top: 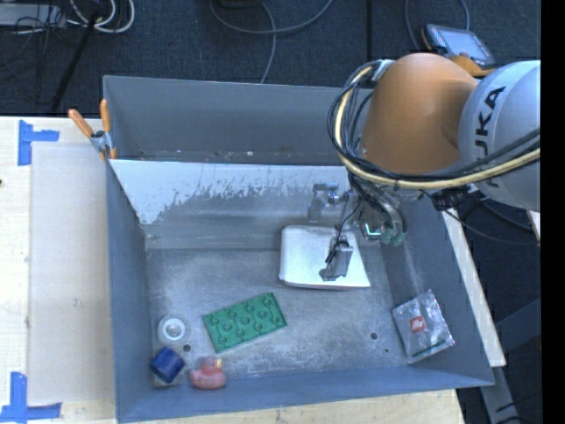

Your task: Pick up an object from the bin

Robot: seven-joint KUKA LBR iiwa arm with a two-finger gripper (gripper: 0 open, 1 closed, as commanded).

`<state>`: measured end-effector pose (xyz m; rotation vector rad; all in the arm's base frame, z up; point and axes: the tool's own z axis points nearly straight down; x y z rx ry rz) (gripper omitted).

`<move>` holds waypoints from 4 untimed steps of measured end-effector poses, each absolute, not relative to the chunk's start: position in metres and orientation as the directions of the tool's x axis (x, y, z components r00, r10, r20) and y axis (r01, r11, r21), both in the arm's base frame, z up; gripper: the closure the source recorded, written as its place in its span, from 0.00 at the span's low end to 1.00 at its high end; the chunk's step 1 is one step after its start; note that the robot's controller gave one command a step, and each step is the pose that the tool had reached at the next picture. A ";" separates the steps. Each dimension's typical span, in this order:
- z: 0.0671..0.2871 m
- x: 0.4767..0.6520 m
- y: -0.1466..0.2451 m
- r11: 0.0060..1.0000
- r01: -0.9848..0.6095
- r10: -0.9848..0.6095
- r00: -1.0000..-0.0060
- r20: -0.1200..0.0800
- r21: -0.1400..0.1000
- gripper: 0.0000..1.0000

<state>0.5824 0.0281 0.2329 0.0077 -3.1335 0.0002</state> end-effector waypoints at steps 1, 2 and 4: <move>0.074 0.589 -0.011 0.985 0.173 0.173 -0.985 -0.023 0.007 0.00; 0.101 0.584 0.010 0.996 0.087 0.087 -0.996 -0.004 0.001 0.00; 0.075 0.591 -0.003 0.987 0.163 0.164 -0.986 -0.022 0.008 0.00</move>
Offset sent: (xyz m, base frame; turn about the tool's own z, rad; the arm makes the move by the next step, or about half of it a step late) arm -0.0002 -0.0411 -0.1629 0.1812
